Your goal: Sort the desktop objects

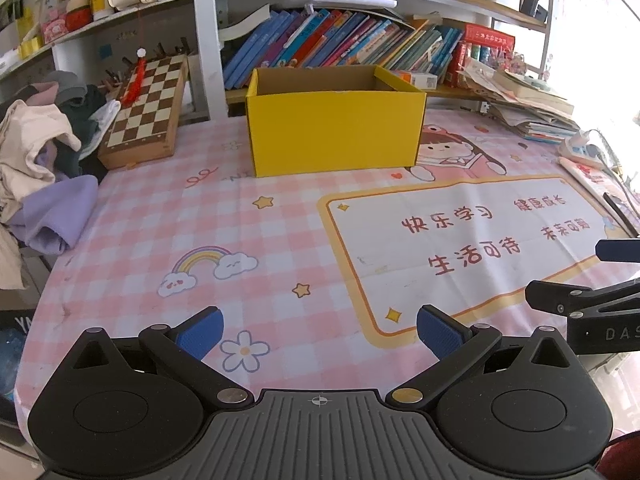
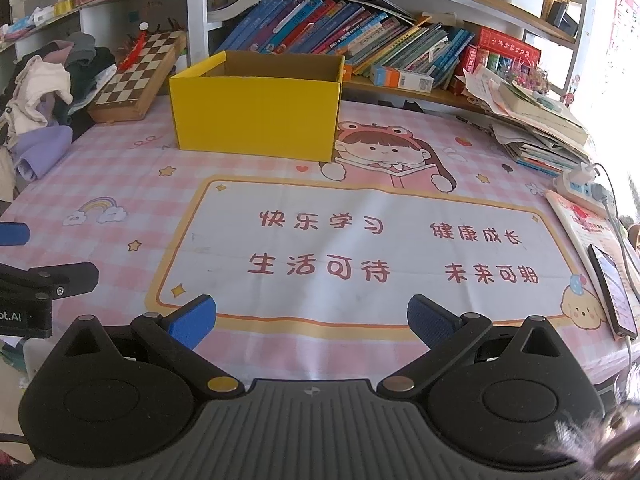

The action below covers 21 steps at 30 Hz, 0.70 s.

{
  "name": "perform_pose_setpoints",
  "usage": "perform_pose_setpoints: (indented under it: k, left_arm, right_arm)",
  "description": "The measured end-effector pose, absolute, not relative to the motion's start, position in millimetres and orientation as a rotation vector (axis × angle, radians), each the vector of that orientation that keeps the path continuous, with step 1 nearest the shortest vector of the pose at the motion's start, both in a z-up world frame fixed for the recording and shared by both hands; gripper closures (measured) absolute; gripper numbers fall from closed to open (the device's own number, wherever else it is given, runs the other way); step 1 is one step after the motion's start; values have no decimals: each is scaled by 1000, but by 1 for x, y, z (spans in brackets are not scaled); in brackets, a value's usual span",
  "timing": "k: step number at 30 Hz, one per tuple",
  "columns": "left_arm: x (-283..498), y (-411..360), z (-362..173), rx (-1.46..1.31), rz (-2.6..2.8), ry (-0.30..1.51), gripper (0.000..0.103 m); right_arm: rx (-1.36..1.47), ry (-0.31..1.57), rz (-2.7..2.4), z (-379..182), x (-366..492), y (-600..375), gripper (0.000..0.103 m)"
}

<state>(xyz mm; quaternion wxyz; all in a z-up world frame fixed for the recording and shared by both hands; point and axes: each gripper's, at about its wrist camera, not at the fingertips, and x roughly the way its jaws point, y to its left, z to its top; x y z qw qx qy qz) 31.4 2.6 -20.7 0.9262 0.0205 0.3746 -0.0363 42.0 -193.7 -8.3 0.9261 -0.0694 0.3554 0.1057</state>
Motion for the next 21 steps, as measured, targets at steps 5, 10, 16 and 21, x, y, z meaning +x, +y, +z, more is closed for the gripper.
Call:
perform_pose_setpoints:
  k: [5,10,16,21]
  left_arm:
    - [33,2,-21,32,-65,767,0]
    - [36,0,-25,46,-32,791,0]
    - [37,0,-24,19,-42,779,0]
    - [45,0,-22,3,-38,774,0]
  right_arm:
    - [-142,733,216,-9,44,-195,0]
    - [-144,738,217,-10,46,-196,0]
    - [-150,746,221,-10,52,-200,0]
    - [-163,754,246,-9,68,-199,0]
